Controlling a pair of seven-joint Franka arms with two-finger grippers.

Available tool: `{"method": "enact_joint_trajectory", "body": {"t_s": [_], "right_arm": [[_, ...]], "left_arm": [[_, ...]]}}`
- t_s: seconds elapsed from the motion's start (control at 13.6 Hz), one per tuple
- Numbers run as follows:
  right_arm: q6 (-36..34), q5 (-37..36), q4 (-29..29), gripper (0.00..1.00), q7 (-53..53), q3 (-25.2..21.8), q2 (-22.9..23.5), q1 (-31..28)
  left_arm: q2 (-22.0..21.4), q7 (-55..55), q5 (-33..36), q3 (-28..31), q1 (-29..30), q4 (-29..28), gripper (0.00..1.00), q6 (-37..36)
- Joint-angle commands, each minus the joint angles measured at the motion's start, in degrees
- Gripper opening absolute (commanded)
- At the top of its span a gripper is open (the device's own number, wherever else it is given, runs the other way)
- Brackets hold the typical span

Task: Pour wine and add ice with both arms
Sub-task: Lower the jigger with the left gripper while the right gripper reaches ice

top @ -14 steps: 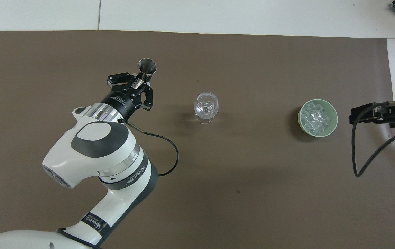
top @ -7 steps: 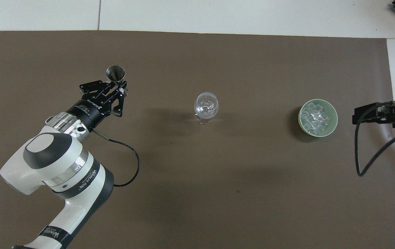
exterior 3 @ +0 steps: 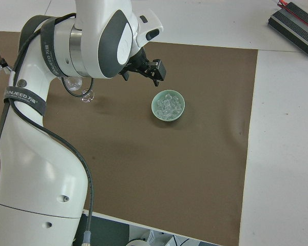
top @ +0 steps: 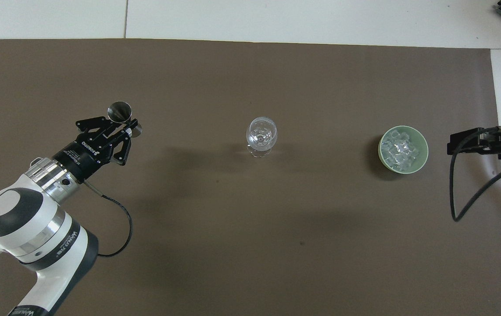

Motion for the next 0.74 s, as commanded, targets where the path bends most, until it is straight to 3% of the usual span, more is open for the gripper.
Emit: {"method": "enact_joint_trajectory", "body": {"t_s": [0.0, 0.22, 0.44, 0.66], "right_arm": [[3.16, 0.01, -2.65, 1.00, -2.31, 0.20, -1.34, -0.95], [6.93, -0.52, -5.37, 1.00, -3.63, 0.11, -1.52, -2.00], [17.29, -0.60, -13.80, 1.00, -3.98, 0.11, -4.06, -2.01], [21.17, -0.60, -15.05, 1.00, -5.46, 0.11, -0.91, -2.62]], "left_arm": [[-3.29, -1.19, 9.31, -0.03, 5.78, -4.78, 0.00, -9.83], [-2.68, -3.82, 20.75, 0.06, 14.39, -5.14, 0.00, -20.47], [0.21, -3.22, 21.04, 0.06, 20.21, -5.23, 0.00, -24.71], [4.60, -2.86, 21.04, 0.14, 23.28, -4.35, 0.00, -26.29]]}}
